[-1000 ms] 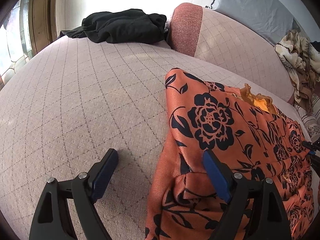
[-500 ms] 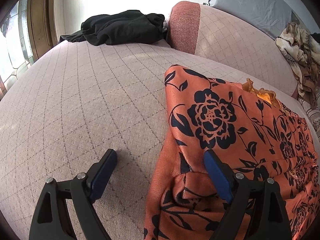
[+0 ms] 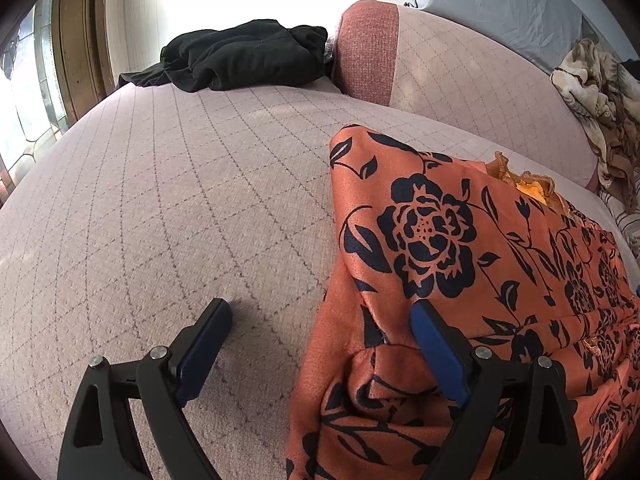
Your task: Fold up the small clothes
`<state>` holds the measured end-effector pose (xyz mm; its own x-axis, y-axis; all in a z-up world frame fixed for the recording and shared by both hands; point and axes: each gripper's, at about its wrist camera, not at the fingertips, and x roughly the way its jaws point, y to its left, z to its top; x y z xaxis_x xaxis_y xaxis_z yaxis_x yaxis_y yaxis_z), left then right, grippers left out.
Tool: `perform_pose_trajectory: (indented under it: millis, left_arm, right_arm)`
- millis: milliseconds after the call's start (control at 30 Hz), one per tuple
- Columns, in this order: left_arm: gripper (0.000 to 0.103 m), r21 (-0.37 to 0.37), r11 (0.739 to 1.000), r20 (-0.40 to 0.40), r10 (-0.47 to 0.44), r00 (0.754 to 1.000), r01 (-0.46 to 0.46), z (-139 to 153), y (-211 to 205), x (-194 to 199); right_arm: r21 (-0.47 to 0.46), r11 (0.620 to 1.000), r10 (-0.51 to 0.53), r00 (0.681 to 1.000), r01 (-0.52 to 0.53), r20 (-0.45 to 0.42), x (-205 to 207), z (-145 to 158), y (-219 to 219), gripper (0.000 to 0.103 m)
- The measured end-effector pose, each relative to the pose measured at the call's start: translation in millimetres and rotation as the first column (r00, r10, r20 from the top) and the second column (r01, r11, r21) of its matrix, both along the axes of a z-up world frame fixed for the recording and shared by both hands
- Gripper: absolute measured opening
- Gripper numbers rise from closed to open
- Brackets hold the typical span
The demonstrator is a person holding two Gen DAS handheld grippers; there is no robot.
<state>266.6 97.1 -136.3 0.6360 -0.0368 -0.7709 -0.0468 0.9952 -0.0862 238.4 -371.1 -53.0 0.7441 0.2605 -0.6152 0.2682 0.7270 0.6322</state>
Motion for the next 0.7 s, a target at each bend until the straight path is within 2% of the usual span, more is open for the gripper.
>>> perform_pose_trajectory:
  millis: [167, 300, 367, 533, 600, 700]
  left_arm:
    - [0.091, -0.024, 1.000, -0.064, 0.011, 0.998, -0.012, 18, 9, -7]
    - [0.092, -0.119, 0.993, -0.043, 0.014, 0.999, -0.019, 49, 32, -75]
    - [0.092, -0.140, 0.990, -0.058, -0.001, 0.998, -0.007, 56, 41, -118]
    - [0.092, -0.185, 0.983, -0.163, -0.025, 0.986, -0.006, 36, 62, -212]
    - [0.092, -0.205, 0.979, -0.203, -0.023, 0.979, -0.019, 23, 65, -237]
    - [0.092, -0.203, 0.979, -0.196, -0.030, 0.980, -0.011, 19, 60, -258]
  right_arm:
    - [-0.079, 0.993, 0.079, 0.994, -0.085, -0.075, -107, -1, 31, 0.084]
    - [-0.109, 0.984, 0.131, 0.985, -0.144, -0.116, -192, -5, 41, 0.084]
    - [-0.132, 0.977, 0.150, 0.980, -0.167, -0.133, -223, -4, 46, 0.084]
    - [-0.247, 0.955, 0.119, 0.973, -0.167, -0.197, -263, -1, 38, 0.084]
    - [-0.272, 0.950, 0.091, 0.969, -0.154, -0.230, -269, -2, 27, 0.084]
    - [-0.292, 0.944, 0.066, 0.953, -0.155, -0.294, -276, -11, 12, 0.084]
